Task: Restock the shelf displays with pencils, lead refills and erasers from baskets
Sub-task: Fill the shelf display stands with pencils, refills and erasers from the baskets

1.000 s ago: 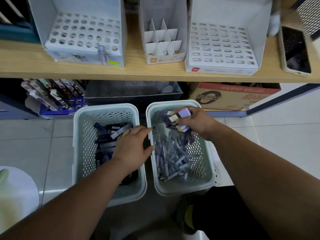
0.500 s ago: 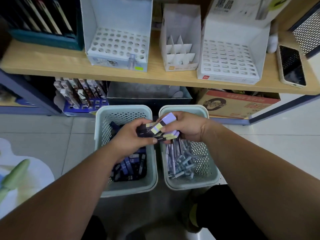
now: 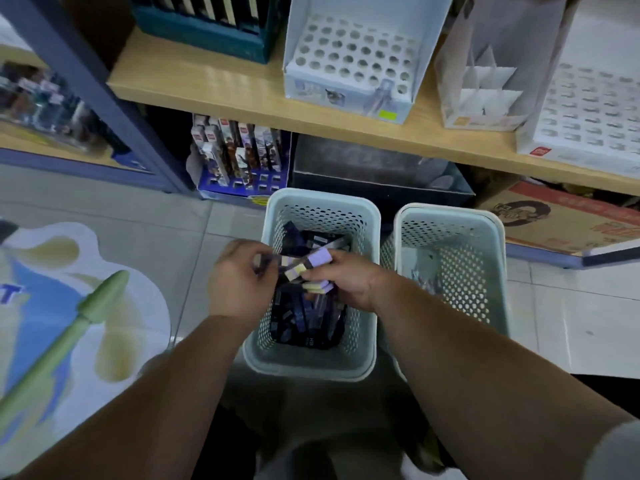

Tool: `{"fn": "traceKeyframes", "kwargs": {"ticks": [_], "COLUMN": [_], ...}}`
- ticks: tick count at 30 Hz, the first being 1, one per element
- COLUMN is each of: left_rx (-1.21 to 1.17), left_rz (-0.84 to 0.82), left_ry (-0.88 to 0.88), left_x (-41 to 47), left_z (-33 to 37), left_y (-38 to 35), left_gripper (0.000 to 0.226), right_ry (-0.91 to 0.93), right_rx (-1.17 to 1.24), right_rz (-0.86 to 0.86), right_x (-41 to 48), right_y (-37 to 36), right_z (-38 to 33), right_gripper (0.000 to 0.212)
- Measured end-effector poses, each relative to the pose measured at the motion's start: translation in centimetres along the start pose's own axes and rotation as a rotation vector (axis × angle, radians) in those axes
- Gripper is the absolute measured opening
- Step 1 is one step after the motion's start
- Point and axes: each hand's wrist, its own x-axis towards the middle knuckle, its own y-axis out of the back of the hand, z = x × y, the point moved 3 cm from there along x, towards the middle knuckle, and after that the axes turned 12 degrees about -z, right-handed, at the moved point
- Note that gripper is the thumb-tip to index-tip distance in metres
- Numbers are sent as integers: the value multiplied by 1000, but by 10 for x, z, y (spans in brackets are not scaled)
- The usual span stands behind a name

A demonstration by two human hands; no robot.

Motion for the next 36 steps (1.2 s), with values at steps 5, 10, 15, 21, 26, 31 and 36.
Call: {"fn": "traceKeyframes", "kwargs": {"ticks": [5,10,15,21,26,31,36], "left_rx": [-8,-153,-204,-9,179,115,252], "left_rz": [-113,-278,-285,-61,44,-254,-524], "left_ry": [230,355,384,320,76,-33,-107], "left_x": [8,3,1,9,22,19,0], "left_z": [-23,-27,-32,-22,18,72,102], "left_y": [-6,-21,-24,-12,-16,-65,-114], "left_gripper": [39,31,30,43,36,32,50], "right_ry": [21,5,-75,-45,145,169,-169], "right_rx": [134,54,45,237,195,88,-294], "right_rz": [262,399,242,161,220,690,773], "right_x": [8,15,13,-21,-65,-116,-159], "right_y": [0,-7,-15,8,45,103,134], "right_z": [8,8,11,-13,-51,-42,31], "right_gripper": [18,9,54,55,45,11,26]}}
